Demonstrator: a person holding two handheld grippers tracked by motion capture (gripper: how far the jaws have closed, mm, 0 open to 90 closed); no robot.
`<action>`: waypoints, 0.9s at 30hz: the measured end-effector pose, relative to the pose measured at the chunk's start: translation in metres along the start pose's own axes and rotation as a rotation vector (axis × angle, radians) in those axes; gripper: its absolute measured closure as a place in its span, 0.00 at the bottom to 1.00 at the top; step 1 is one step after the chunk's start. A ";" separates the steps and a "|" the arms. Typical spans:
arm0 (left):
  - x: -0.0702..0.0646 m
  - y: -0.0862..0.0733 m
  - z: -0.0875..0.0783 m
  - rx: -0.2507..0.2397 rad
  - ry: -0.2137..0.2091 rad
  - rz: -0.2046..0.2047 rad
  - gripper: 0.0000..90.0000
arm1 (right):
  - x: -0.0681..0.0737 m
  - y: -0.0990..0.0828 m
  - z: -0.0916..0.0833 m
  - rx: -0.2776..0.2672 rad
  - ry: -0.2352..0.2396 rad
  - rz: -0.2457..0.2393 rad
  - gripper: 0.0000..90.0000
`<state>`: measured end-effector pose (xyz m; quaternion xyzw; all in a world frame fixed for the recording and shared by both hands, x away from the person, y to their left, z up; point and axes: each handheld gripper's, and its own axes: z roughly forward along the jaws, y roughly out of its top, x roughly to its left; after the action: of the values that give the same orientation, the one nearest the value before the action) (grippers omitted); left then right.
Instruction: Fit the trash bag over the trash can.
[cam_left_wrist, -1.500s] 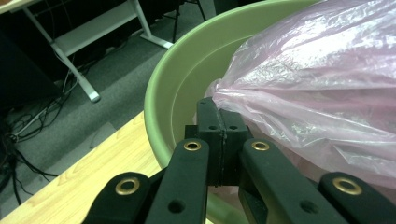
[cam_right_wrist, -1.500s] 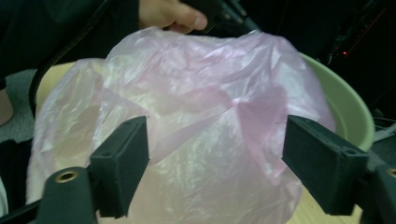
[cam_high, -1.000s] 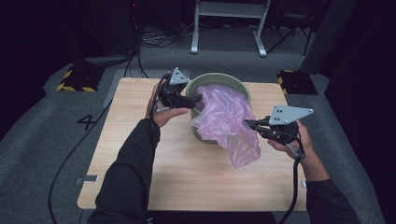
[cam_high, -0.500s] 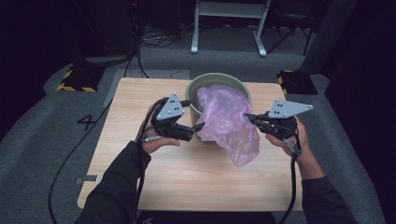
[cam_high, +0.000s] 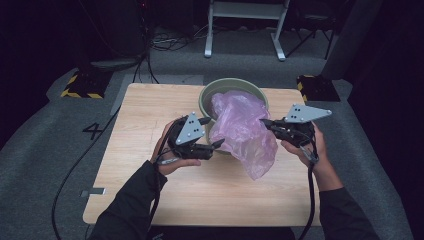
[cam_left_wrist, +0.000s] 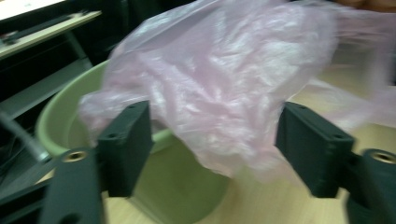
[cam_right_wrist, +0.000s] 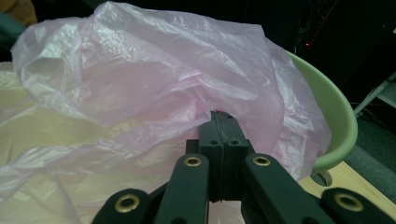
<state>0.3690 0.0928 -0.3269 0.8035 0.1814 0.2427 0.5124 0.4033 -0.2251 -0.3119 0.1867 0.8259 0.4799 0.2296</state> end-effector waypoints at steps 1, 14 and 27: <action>0.003 0.001 0.002 -0.004 0.001 -0.009 0.41 | 0.000 0.000 0.000 0.000 0.001 0.002 0.99; 0.025 0.005 0.013 0.054 0.043 -0.001 0.94 | -0.009 -0.002 -0.013 -0.051 -0.026 0.039 0.49; 0.016 -0.002 0.004 0.044 0.027 0.000 0.93 | 0.013 0.017 -0.059 -0.179 0.015 0.038 0.32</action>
<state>0.3843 0.1000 -0.3269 0.8111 0.1938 0.2496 0.4922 0.3612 -0.2526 -0.2739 0.1772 0.7777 0.5576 0.2302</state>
